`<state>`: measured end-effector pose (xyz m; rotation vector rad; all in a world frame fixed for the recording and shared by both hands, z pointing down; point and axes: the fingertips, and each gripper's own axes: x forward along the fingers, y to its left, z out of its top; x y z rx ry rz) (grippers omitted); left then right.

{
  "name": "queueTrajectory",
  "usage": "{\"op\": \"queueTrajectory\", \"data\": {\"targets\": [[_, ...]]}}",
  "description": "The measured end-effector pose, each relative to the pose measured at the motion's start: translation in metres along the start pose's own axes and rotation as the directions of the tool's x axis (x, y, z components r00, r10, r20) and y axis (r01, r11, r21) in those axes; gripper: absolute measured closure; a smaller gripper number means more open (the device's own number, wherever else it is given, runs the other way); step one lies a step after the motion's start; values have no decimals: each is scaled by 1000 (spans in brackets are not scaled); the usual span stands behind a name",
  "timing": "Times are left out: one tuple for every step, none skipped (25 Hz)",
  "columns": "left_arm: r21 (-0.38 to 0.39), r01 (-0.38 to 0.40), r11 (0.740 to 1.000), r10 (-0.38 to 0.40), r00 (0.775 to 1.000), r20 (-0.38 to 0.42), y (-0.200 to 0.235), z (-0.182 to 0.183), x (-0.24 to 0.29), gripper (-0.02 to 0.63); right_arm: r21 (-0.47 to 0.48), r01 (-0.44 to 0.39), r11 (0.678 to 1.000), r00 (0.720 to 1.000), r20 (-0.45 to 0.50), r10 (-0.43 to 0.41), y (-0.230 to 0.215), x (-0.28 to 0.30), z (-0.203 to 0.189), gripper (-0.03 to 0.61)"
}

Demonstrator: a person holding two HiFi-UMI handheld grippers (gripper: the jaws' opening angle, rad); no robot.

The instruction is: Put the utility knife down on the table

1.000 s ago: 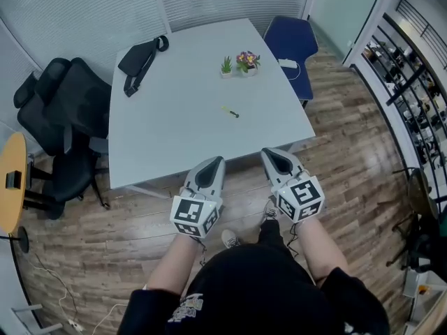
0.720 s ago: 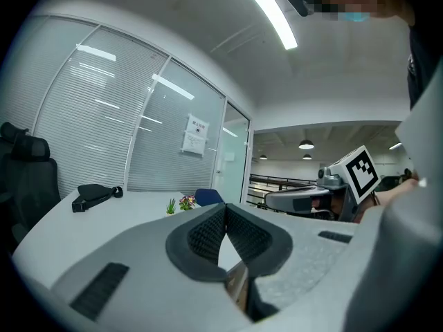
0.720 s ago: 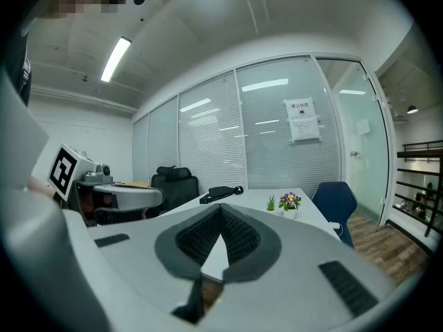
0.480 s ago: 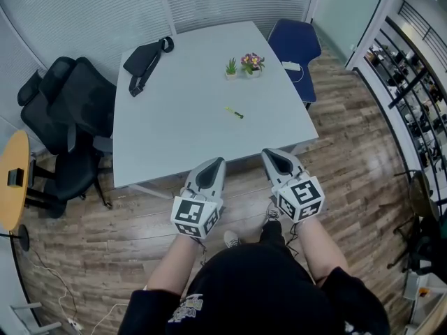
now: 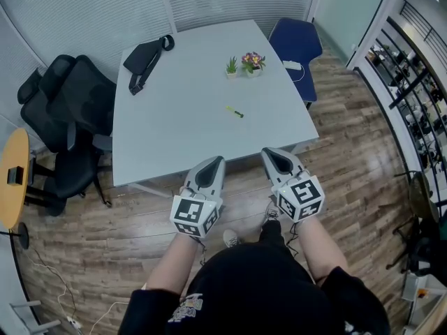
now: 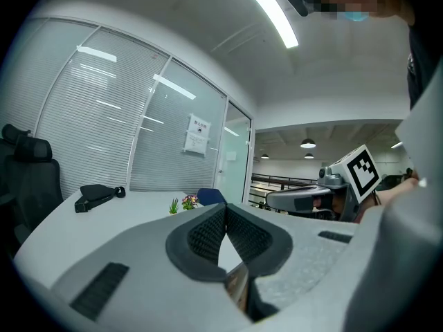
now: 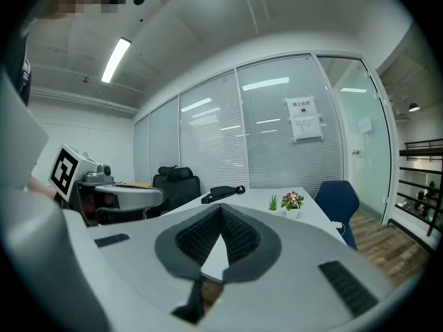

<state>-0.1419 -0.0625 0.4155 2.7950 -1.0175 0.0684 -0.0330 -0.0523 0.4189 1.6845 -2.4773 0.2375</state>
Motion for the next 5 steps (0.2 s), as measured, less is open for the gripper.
{"op": "queueTrajectory", "data": {"targets": [[-1,0,1000,0,1000,0,-1,0,0,609,0,-1,1000,1000,-1,1,0,-1,0,575],[-1,-1,1000,1,1000,0,-1,-1,0,609,0,-1,1000,1000,-1,1,0,-1,-1,575],[-1,-1,1000,1,1000,1,-1,-1,1,609,0,-2,1000,1000,-1,2,0,-1,-1,575],[-1,-1,1000,1,1000,1,-1,-1,1,609,0,-3,1000,1000,-2,3,0,0,-2,575],[-1,-1,1000,1,1000,1,-1,-1,1,609,0,-4,1000,1000,-2,4,0,0,-2,575]]}}
